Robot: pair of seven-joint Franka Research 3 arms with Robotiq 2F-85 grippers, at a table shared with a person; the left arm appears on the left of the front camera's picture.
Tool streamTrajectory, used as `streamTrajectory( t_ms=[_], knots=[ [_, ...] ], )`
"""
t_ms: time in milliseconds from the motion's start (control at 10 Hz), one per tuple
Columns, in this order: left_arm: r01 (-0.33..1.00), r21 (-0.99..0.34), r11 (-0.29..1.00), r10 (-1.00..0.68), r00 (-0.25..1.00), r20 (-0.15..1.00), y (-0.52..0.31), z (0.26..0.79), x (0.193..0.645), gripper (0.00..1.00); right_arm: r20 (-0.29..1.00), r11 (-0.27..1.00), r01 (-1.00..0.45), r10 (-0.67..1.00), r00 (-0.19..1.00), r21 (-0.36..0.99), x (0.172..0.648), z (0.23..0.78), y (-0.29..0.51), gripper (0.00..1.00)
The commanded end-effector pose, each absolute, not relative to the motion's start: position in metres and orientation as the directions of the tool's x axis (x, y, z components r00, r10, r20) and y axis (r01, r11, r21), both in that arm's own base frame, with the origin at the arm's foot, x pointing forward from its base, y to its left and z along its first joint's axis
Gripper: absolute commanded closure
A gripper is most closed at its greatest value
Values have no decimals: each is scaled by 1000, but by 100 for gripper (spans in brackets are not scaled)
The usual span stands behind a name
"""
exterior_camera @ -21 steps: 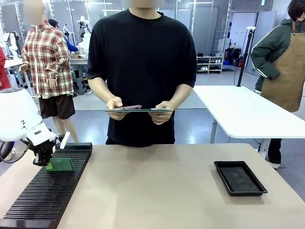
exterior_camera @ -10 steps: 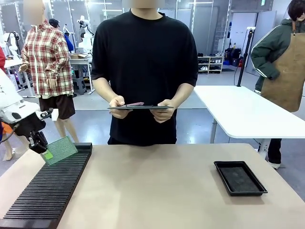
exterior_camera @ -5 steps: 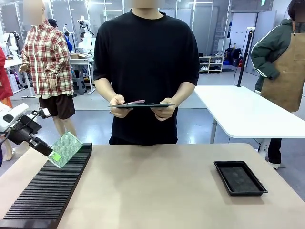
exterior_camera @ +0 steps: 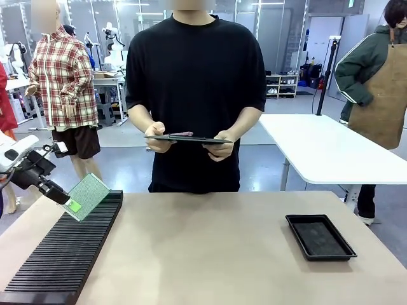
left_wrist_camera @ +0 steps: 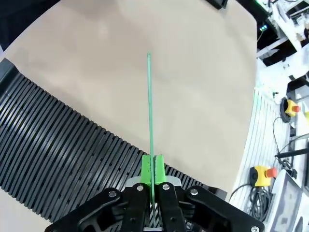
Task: Inspect the PCB.
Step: Pick up the Blank PCB and present it to the human.
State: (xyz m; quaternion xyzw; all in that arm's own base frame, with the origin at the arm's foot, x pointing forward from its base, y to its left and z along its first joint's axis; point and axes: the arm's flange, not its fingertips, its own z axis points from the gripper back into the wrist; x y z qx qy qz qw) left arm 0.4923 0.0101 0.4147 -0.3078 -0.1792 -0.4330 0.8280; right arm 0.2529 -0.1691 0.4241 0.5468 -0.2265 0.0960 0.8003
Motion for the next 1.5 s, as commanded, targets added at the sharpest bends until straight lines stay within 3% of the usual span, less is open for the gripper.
streamTrajectory(
  t_ms=[0, 100, 200, 500, 1200, 1400],
  knots=[
    [836, -343, 428, -622, 548, 559, 12, 414, 496, 100, 488, 380, -422, -94, 868, 824, 255, 426, -171, 0],
    [827, -355, 436, -607, 561, 563, 10, 415, 492, 97, 488, 380, -422, -94, 868, 824, 255, 426, -171, 0],
    [752, -571, 330, -445, 657, 608, 9, 409, 498, 97, 488, 380, -422, -94, 868, 824, 255, 426, -171, 0],
    [557, -788, 261, -154, 830, 536, 6, 381, 508, 97, 488, 380, -422, -94, 868, 824, 255, 426, -171, 0],
    [271, -963, -11, -11, 963, 271, -11, 318, 569, 97, 488, 380, -422, -94, 868, 824, 255, 426, -171, 0],
    [252, -968, -8, -29, 967, 253, -15, 315, 578, 97, 488, 380, -422, -94, 868, 824, 255, 426, -171, 0]
  ],
)
